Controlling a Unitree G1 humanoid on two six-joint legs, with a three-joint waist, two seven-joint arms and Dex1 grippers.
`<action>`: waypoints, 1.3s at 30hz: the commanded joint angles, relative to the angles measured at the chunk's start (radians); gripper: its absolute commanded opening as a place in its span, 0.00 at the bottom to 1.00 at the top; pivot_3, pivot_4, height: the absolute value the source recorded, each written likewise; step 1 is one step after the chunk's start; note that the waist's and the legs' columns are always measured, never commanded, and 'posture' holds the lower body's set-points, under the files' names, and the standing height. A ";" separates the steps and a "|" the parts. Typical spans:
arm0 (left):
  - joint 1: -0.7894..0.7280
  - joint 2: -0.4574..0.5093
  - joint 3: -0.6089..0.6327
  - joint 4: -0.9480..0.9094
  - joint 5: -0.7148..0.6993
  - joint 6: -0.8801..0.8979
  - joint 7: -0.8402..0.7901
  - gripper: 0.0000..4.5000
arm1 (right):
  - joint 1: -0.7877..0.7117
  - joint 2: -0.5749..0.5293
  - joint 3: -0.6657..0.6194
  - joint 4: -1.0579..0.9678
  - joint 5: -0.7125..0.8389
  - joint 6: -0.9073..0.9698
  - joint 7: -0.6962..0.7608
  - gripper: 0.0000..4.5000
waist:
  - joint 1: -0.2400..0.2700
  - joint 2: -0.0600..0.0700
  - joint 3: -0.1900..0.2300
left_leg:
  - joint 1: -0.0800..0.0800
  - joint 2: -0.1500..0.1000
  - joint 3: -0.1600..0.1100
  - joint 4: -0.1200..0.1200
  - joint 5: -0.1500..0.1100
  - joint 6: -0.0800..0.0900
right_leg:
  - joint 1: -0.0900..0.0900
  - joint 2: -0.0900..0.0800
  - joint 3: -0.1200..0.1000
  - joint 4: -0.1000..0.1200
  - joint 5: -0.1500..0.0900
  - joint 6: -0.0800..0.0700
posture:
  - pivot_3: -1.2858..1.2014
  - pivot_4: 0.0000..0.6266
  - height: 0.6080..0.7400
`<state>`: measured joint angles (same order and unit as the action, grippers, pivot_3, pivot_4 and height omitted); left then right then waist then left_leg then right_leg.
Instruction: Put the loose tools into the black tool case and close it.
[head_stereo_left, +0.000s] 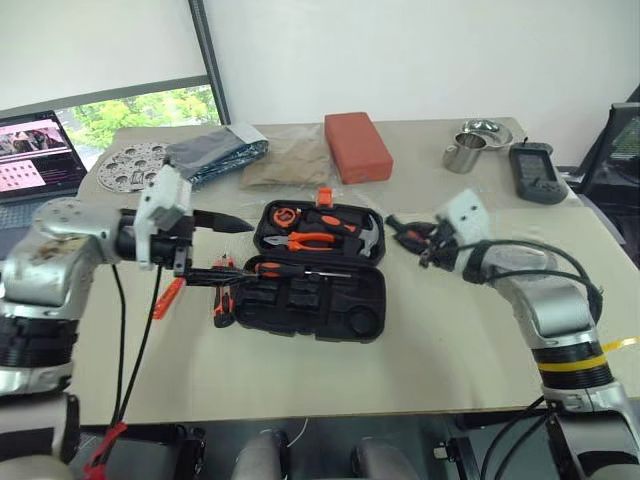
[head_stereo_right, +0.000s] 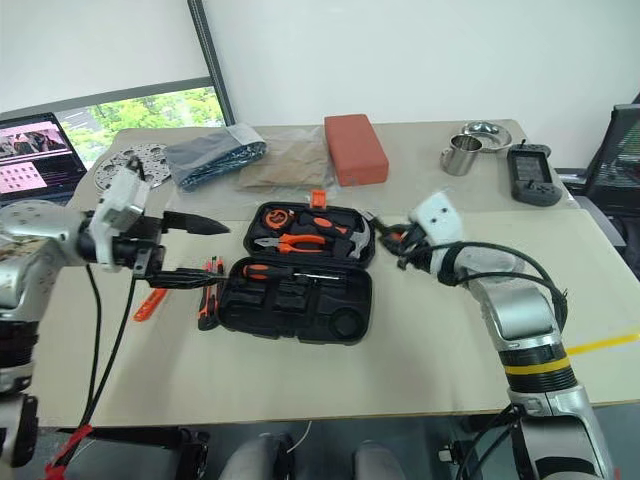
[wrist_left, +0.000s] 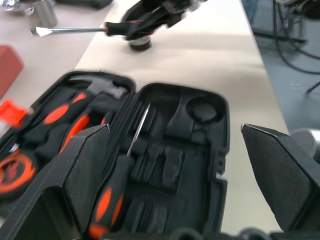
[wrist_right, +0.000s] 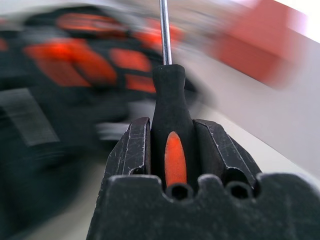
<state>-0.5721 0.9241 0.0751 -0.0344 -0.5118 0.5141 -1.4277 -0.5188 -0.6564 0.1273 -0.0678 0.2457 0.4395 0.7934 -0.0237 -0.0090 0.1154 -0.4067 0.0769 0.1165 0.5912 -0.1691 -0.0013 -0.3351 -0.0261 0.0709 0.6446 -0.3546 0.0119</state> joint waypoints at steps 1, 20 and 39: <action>0.042 0.041 0.061 -0.044 -0.018 0.004 0.020 1.00 | -0.050 -0.017 0.101 0.046 -0.057 -0.142 0.166 0.21 | 0.002 0.000 0.000 | 0.000 0.001 0.000 0.000 0.000 0.000 | 0.000 0.000 0.000 0.001 0.000 0.000 | 0.52 0.24 1.00; 0.123 0.077 0.103 -0.104 -0.061 0.014 0.047 1.00 | -0.167 0.092 0.253 0.200 -0.216 -0.098 0.285 0.21 | 0.009 0.000 0.001 | 0.001 0.005 0.003 0.001 0.001 -0.001 | -0.001 0.001 -0.001 0.002 0.000 -0.001 | 0.52 0.24 1.00; 0.135 0.112 0.057 -0.043 -0.027 -0.042 -0.068 1.00 | -0.165 0.133 0.264 0.228 -0.248 -0.119 0.304 0.44 | 0.006 0.000 0.001 | 0.002 0.005 0.003 0.000 0.001 -0.002 | -0.001 0.001 -0.001 0.003 0.000 -0.002 | 0.52 0.24 1.00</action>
<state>-0.4214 1.0177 0.1327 -0.0800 -0.5485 0.4955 -1.4845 -0.6739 -0.5292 0.3830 0.1686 -0.0031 0.3396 1.0712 -0.0173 -0.0094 0.1165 -0.4048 0.0823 0.1199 0.5916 -0.1685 -0.0029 -0.3364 -0.0248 0.0698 0.6471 -0.3543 0.0103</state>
